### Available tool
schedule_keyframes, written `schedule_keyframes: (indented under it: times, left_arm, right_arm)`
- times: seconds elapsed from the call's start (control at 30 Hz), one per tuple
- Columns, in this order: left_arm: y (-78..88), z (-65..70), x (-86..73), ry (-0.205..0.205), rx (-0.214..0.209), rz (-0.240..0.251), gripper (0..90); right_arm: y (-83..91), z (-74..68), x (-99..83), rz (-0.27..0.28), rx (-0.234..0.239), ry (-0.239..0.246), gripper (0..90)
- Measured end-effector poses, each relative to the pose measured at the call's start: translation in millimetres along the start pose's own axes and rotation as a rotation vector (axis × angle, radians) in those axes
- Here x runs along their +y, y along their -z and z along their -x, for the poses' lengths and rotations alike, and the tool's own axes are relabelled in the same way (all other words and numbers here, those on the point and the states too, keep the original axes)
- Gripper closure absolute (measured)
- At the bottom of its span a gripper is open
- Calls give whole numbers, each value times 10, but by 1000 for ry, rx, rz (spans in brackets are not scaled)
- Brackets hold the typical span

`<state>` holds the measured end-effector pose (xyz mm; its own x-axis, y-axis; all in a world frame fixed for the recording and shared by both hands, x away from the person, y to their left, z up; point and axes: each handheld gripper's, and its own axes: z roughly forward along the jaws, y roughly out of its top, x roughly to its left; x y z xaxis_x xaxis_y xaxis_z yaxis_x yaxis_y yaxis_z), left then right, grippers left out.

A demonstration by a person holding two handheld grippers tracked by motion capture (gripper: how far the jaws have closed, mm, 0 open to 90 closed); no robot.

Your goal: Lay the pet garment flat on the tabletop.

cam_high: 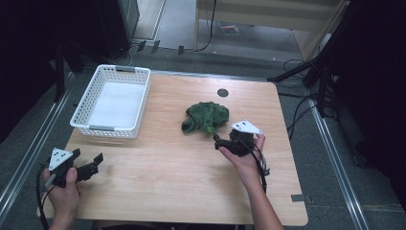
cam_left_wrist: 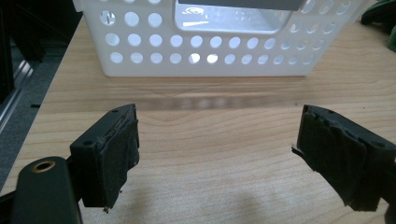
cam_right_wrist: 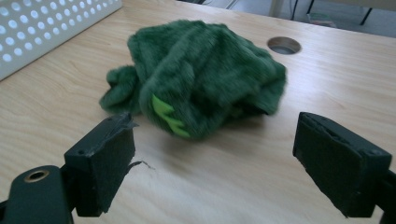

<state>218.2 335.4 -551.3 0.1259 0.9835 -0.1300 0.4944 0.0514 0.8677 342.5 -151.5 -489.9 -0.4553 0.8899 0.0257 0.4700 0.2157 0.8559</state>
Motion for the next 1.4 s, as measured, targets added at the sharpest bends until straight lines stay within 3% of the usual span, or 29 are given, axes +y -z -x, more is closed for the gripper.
schedule_keyframes:
  times: [0.23, 0.33, 0.37, 0.4, 0.47, 0.6, 0.7, 0.73, 0.77, 0.8, 0.87, 1.0, 1.17, 1.2, 1.3, 1.4]
  left_arm:
    - [-3, -9, 2, 4, -7, -4, 135]
    - [-5, -6, 3, 3, -8, -4, 135]
    - [-6, -7, 3, 5, -8, -4, 135]
    - [-5, -8, 3, 4, -9, -3, 135]
    - [-5, -10, 3, 6, -9, -2, 135]
    - [-6, -12, 2, 11, -12, 0, 135]
    - [-4, -14, 3, 11, -15, -1, 136]
    - [-5, -14, 3, 11, -15, 0, 136]
    - [-6, -13, 3, 10, -15, 0, 136]
    - [-6, -13, 3, 9, -14, 2, 137]
    - [-6, -13, 3, 8, -14, 2, 137]
    - [-5, 3, 3, -4, -2, -1, 137]
    - [-3, 113, 24, -95, 26, -18, 136]
    - [6, 132, 43, -85, 24, -12, 137]
    - [52, 222, 139, -49, -30, 27, 136]
    - [75, 426, 257, -64, -91, 45, 136]
  right_arm:
    - [-476, -146, 289, -36, 9, -23, 35]
    - [-588, -205, 328, -48, 13, -10, 9]
    - [-713, -274, 348, -70, -6, 6, 0]
    - [-713, -274, 348, -70, -6, 6, 0]
    - [-924, -333, 345, -124, -67, 20, 0]
    - [-1100, -342, 297, -170, -97, 52, 0]
    - [-1183, -338, 256, -176, -164, 61, 186]
    - [-1180, -342, 255, -171, -177, 65, 281]
    - [-1158, -346, 259, -151, -177, 81, 505]
    - [-1137, -347, 262, -142, -170, 91, 659]
    - [-1072, -331, 283, -121, -159, 99, 827]
    - [-900, -297, 339, -76, -115, 104, 876]
    - [-595, -318, 403, -49, -63, 128, 879]
    - [-524, -322, 410, -39, -46, 125, 879]
    - [-216, -373, 434, 9, 11, 112, 878]
    - [-65, -411, 442, 22, 40, 108, 878]
